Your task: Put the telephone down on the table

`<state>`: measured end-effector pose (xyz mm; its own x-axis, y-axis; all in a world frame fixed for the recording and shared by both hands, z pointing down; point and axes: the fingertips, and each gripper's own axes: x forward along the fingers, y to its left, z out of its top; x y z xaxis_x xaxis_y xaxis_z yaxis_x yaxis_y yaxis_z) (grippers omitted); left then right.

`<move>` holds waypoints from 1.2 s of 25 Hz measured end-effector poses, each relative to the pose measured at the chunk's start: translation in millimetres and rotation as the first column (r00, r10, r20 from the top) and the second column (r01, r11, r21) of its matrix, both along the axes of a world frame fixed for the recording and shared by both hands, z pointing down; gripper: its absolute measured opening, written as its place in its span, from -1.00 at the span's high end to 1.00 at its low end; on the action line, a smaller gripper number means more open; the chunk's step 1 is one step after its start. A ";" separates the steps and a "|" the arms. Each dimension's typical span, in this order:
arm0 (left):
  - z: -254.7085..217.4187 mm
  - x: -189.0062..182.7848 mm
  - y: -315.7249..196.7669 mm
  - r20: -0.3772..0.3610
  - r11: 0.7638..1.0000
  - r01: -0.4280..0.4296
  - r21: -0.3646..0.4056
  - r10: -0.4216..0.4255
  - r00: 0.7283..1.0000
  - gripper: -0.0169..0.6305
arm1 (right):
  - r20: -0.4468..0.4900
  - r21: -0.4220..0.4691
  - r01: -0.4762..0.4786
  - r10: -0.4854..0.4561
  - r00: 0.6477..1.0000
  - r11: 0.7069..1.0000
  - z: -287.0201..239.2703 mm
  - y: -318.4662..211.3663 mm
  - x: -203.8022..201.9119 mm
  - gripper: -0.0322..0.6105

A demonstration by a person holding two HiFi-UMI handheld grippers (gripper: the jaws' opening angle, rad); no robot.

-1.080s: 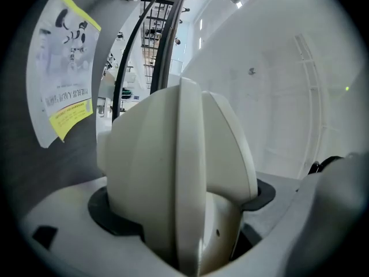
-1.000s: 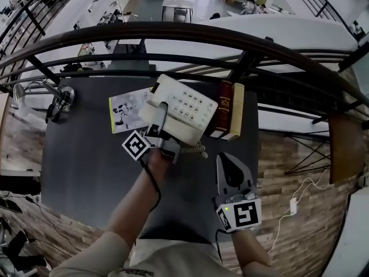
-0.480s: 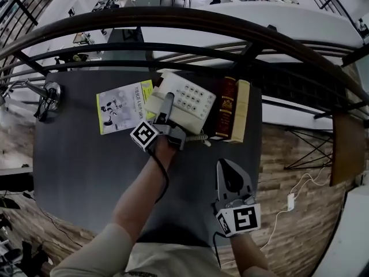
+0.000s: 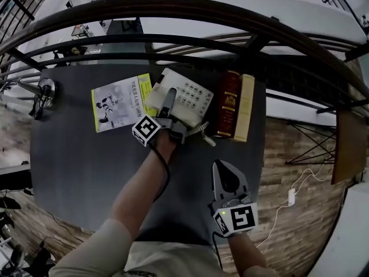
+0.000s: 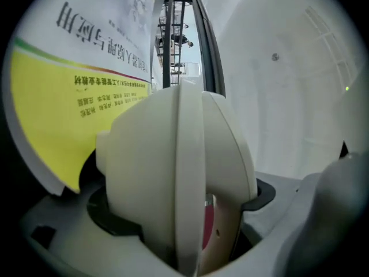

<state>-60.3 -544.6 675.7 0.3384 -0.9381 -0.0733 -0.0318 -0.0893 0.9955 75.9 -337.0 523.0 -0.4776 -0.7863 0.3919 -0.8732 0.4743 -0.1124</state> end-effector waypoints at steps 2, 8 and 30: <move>2.4 3.4 0.3 0.052 1.000 -0.010 -0.016 0.011 0.999 -0.59 | 0.013 -0.010 -0.009 0.009 1.000 1.000 2.9 -0.1 1.2 0.89; 10.7 7.5 -0.1 0.139 0.990 -0.006 -0.138 0.025 0.990 -0.59 | 0.055 -0.034 -0.028 0.030 0.998 0.999 6.2 2.0 4.1 0.89; 24.3 -0.3 40.3 0.403 0.770 0.049 -0.637 0.277 0.872 -0.66 | 0.149 -0.070 -0.050 0.061 0.987 0.996 -14.7 32.4 20.4 0.89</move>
<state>-60.6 -504.4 700.0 0.2849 -0.6704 0.6852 -0.5164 0.4948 0.6989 96.3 -304.6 508.3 -0.4915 -0.7881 0.3707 -0.8686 0.4127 -0.2742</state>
